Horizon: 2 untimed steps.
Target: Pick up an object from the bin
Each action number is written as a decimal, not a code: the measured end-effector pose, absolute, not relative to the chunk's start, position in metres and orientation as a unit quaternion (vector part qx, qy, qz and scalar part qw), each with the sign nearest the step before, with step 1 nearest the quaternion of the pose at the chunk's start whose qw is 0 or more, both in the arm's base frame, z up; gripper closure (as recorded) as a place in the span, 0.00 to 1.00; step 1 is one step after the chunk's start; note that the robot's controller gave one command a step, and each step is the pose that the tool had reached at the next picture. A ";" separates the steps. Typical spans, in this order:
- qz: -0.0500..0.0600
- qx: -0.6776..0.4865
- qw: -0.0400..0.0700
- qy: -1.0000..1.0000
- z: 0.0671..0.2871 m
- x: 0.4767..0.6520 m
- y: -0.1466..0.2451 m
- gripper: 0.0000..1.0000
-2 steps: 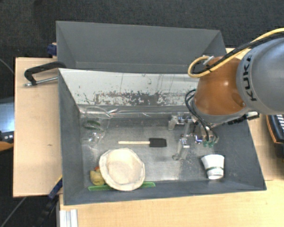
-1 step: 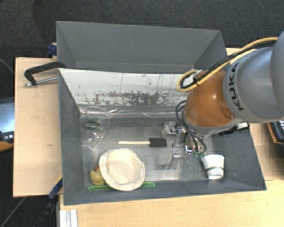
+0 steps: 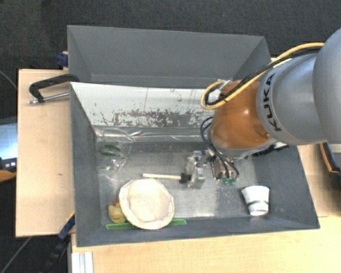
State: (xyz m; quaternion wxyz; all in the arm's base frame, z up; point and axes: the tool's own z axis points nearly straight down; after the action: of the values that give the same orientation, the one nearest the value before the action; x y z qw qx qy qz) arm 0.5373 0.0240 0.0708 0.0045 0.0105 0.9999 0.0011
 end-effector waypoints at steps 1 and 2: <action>0.001 0.010 0.004 1.000 0.071 0.537 0.024 1.00; 0.001 0.010 0.002 1.000 0.120 0.539 0.024 1.00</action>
Offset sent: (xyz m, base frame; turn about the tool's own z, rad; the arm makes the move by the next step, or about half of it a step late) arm 0.0072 -0.0008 0.1296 -0.0006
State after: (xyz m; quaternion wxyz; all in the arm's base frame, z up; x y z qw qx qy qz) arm 0.5387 0.0239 0.1197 0.0021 0.0102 0.9999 0.0013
